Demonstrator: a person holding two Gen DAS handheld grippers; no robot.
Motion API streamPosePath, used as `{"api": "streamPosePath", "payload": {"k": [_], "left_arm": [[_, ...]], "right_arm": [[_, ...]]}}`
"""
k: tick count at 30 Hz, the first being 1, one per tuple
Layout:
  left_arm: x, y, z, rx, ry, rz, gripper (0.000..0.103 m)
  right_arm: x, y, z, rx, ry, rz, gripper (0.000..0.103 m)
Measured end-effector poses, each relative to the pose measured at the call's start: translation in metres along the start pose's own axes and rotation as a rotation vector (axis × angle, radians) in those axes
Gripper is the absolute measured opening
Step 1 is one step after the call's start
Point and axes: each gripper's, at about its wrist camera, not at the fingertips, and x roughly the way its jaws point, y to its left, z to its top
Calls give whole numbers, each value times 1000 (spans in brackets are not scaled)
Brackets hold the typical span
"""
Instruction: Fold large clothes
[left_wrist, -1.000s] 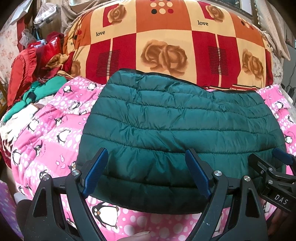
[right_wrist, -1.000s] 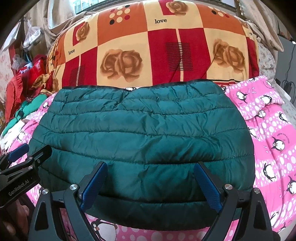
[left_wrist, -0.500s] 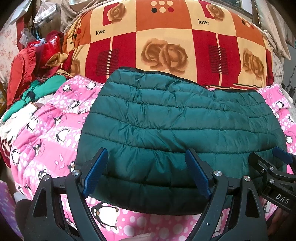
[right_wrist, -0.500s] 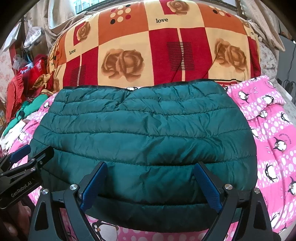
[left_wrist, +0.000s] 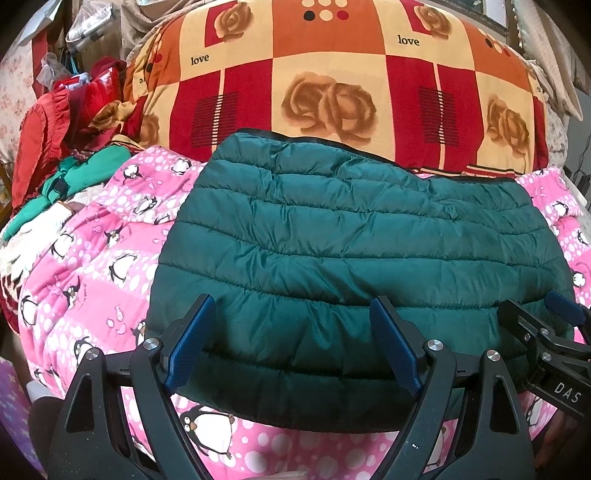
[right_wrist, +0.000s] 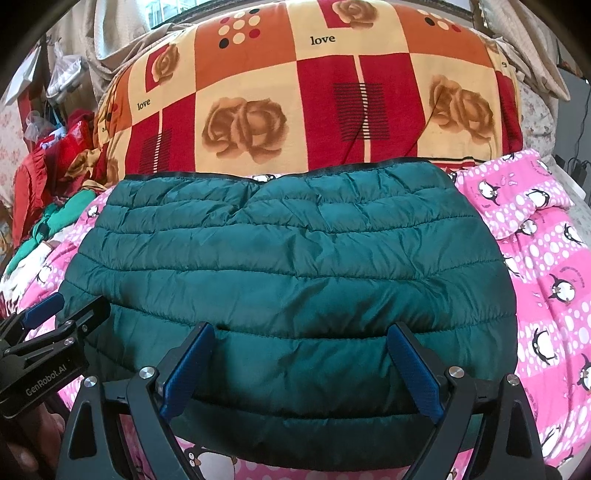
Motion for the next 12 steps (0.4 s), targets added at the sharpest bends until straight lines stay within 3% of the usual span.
{"api": "streamPosePath", "payload": {"k": [12], "left_arm": [[9,6,6,-7,13,-21,85]], "right_arm": [[5,-3,6,0,10,6,93]]}}
